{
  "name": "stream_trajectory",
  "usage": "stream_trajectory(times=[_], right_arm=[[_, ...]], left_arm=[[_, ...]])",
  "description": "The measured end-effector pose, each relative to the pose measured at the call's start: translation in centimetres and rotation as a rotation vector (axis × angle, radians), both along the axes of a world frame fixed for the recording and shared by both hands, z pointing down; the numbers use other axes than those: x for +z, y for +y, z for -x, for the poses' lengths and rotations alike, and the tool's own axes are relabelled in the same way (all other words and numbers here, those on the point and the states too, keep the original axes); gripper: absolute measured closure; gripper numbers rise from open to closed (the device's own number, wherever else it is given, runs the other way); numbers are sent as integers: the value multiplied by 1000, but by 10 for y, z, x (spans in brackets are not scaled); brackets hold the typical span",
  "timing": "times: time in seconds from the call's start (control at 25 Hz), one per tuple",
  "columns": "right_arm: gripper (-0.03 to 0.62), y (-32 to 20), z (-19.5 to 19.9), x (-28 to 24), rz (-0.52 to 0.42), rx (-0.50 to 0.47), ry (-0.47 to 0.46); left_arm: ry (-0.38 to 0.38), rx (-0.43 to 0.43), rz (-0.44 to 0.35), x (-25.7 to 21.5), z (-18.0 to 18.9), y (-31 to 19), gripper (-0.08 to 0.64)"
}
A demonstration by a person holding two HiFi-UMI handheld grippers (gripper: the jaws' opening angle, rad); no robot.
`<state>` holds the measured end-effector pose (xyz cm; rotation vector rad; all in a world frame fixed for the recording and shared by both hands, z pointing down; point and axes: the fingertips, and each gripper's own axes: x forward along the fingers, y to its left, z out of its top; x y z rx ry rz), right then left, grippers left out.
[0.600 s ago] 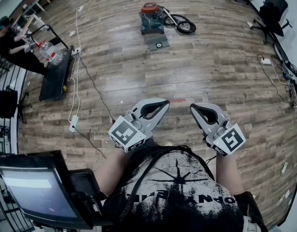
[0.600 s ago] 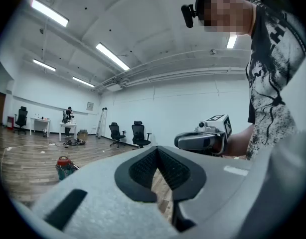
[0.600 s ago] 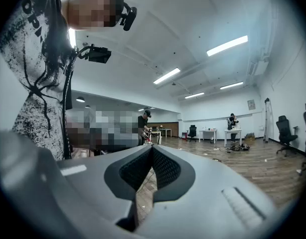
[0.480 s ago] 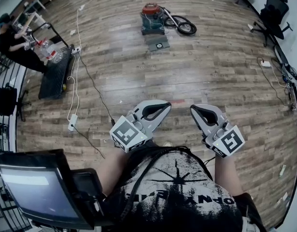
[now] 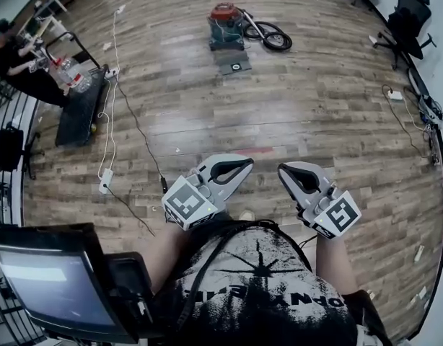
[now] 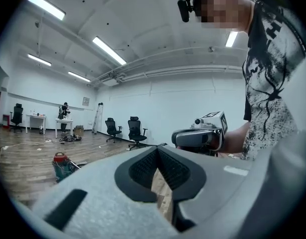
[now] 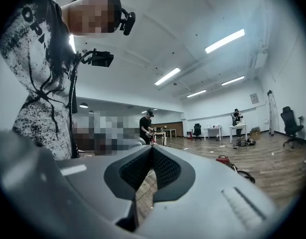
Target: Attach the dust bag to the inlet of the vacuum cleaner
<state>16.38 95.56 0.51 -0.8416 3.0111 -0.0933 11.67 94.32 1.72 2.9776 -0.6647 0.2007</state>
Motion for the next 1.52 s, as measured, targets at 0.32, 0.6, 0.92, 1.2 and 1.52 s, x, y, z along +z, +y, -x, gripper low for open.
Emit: stream_trajectory(times=[0.32, 0.6, 0.92, 1.2, 1.52], right_arm=[[586, 0, 0, 9, 5, -4, 32], [586, 1, -2, 11, -2, -8, 43], [586, -5, 3, 13, 1, -9, 30], [586, -14, 19, 5, -26, -18, 6], [586, -23, 29, 11, 0, -9, 26]], left_arm=[[-10, 26, -3, 3, -9, -1, 563], [-17, 29, 5, 7, -15, -1, 563], [-20, 24, 20, 9, -7, -4, 562], [-19, 1, 44, 12, 9, -9, 562], [-5, 5, 60, 18, 21, -20, 563]])
